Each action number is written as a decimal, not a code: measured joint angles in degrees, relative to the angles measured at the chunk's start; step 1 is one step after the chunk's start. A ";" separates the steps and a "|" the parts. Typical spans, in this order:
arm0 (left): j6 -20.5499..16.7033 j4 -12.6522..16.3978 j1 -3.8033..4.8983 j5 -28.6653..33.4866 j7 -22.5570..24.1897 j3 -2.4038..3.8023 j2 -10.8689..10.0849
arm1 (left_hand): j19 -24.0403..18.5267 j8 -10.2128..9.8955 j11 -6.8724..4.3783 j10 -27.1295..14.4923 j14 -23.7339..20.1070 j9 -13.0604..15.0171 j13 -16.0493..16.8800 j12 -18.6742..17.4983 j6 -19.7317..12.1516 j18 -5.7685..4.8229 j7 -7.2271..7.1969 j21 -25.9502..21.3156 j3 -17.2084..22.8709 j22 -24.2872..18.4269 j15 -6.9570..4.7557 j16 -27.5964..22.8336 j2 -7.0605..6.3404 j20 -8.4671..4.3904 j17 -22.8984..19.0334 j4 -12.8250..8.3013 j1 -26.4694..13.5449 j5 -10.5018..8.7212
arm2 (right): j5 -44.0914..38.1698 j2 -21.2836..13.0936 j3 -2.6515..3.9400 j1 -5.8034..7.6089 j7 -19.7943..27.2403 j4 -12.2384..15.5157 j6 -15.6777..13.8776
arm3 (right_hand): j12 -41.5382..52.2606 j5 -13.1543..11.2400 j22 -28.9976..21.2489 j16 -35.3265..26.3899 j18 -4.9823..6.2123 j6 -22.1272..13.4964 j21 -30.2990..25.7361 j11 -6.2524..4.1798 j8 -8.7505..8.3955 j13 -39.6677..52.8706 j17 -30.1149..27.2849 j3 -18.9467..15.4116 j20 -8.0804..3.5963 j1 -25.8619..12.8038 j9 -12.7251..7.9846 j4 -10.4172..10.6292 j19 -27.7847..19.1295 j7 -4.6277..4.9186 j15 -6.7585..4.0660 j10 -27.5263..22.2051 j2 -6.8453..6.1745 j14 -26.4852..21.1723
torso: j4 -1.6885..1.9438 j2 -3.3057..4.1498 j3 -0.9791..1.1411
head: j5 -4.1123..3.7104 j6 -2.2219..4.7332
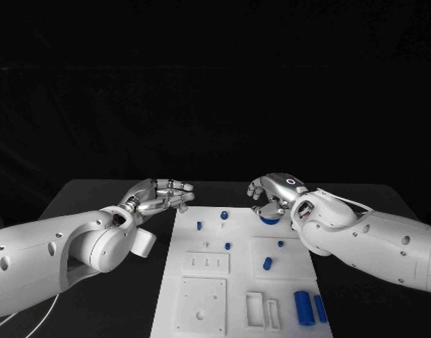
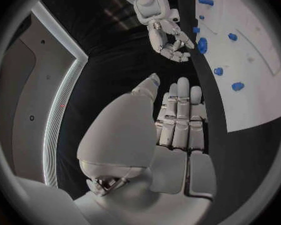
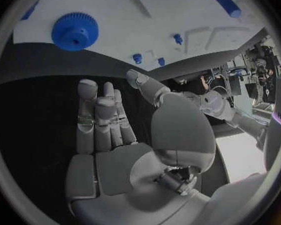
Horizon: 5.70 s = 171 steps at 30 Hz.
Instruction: Assemble the parts on the task board
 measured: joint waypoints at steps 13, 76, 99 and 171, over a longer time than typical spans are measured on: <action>0.00 -0.37 0.00 0.19 0.16 -0.06 0.14 | 0.00 0.00 0.00 0.00 0.00 -0.03 0.05 0.00 0.00 -0.05 0.00 0.00 0.00 -0.01 0.00 0.00 0.00 0.00 0.00 0.00 0.00 0.00 | 7.22 -2.90 0.32 0.17 0.45 -1.44 5.95 | 32.38 0.60 0.04 2.28 0.59 -0.03 0.66 -3.72 -0.06 39.42 2.60 -4.99 -1.32 -0.69 -0.42 -1.21 1.76 -2.28 -3.31 4.41 1.06 0.14 | -1.01 -0.55 0.71 | 0.32 0.05; 0.08 -0.46 0.00 0.42 0.04 -0.07 0.58 | 0.01 0.00 -0.01 0.01 0.00 -0.14 0.11 -0.21 -0.20 0.10 -0.20 0.00 0.00 -0.08 0.00 0.00 0.00 0.01 -0.09 0.00 0.00 -0.23 | 10.52 3.23 0.42 -1.07 1.51 -12.51 15.93 | 52.64 5.03 0.01 5.88 0.58 -1.32 6.66 -2.77 -1.52 55.90 9.30 -7.59 -2.00 -4.57 -1.83 -0.80 1.79 -1.53 -2.63 -2.39 4.21 -0.82 | -0.91 -0.57 0.60 | 0.16 -1.39; 0.08 -0.44 0.00 0.40 -0.06 -0.07 0.36 | 0.01 0.00 -0.01 0.01 0.00 -0.13 0.15 -0.43 -0.20 0.01 -0.20 0.00 0.00 -0.13 0.00 0.00 0.00 0.01 -0.09 0.00 0.00 -0.23 | 3.74 3.74 0.57 -1.77 1.28 -11.69 13.99 | 53.31 0.81 0.01 5.88 0.58 1.26 7.58 -3.91 0.87 54.96 10.34 -5.90 -1.90 -3.25 -0.85 -1.20 1.69 -4.09 -3.23 -2.49 4.75 -0.66 | -0.95 -0.58 0.69 | 0.19 -1.56; 0.07 -0.29 0.00 0.38 -0.08 -0.06 0.22 | 0.01 0.00 0.14 0.16 0.00 -0.16 0.27 -0.43 -0.20 0.11 -0.20 0.00 0.00 -0.22 0.00 0.22 -0.22 0.02 -0.21 0.00 0.22 -0.23 | -11.16 11.27 -0.55 -2.93 -4.40 -3.79 5.11 | 53.31 -4.57 0.00 5.66 1.09 2.45 8.67 -5.32 1.96 53.79 11.99 1.45 -1.90 -3.72 0.77 4.59 1.91 -4.92 -4.23 -1.44 1.84 0.17 | -0.82 -0.49 0.67 | 0.57 -3.00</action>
